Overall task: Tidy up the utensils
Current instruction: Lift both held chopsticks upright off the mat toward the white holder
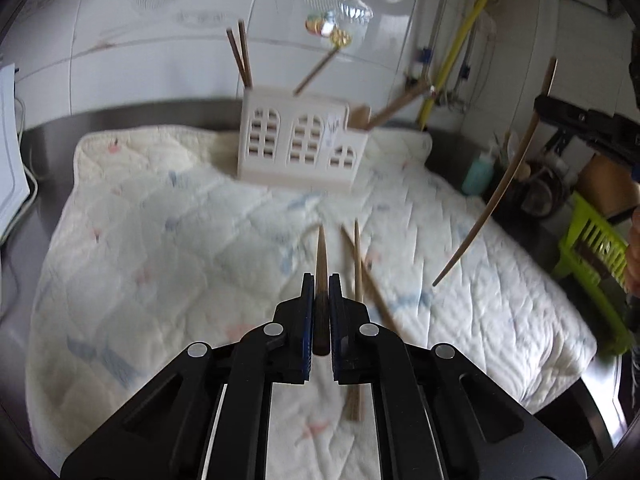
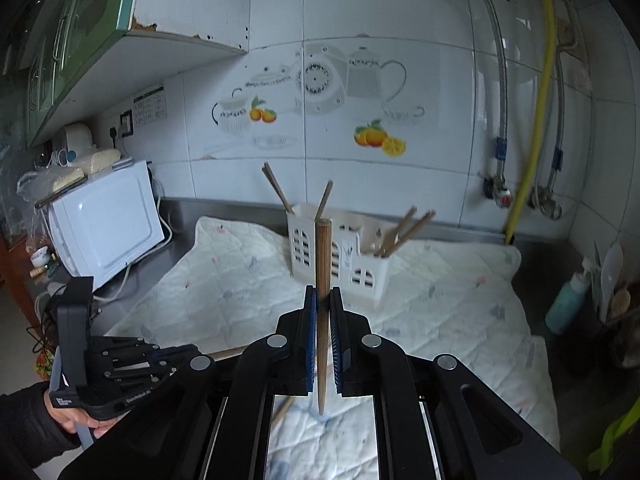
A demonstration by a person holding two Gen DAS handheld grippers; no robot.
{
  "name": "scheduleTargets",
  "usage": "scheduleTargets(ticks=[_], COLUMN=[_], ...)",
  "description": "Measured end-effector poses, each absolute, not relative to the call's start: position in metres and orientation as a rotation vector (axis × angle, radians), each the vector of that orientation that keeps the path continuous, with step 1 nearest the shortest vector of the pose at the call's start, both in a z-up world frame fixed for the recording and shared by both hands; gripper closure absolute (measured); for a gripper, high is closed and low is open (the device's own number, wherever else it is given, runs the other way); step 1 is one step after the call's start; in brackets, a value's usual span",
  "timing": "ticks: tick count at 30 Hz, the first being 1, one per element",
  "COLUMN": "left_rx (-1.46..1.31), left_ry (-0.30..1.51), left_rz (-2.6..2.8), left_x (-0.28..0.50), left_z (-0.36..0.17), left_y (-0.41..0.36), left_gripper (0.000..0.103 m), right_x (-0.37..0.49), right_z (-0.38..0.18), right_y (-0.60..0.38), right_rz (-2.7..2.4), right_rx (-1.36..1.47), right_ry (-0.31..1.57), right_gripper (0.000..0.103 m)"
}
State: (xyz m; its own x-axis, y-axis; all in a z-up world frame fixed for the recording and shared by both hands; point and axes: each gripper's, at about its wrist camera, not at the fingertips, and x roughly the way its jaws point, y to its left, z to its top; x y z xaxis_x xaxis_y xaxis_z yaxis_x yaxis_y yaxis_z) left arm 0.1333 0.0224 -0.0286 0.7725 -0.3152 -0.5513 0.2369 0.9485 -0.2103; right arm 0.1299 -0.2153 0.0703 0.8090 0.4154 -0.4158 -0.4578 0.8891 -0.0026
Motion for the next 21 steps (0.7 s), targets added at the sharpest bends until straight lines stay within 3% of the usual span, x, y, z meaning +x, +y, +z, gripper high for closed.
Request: scheduleTargets(ticks=[21], left_rx=[-0.035], left_ry=[0.489], left_rz=[-0.289], left_x=[0.230], left_z=[0.074], left_y=[0.026], left_gripper=[0.097], right_x=[0.276], right_z=[0.164], right_y=[-0.200], right_rz=[0.399], right_rx=[-0.049], right_ry=[0.287], right_gripper=[0.096])
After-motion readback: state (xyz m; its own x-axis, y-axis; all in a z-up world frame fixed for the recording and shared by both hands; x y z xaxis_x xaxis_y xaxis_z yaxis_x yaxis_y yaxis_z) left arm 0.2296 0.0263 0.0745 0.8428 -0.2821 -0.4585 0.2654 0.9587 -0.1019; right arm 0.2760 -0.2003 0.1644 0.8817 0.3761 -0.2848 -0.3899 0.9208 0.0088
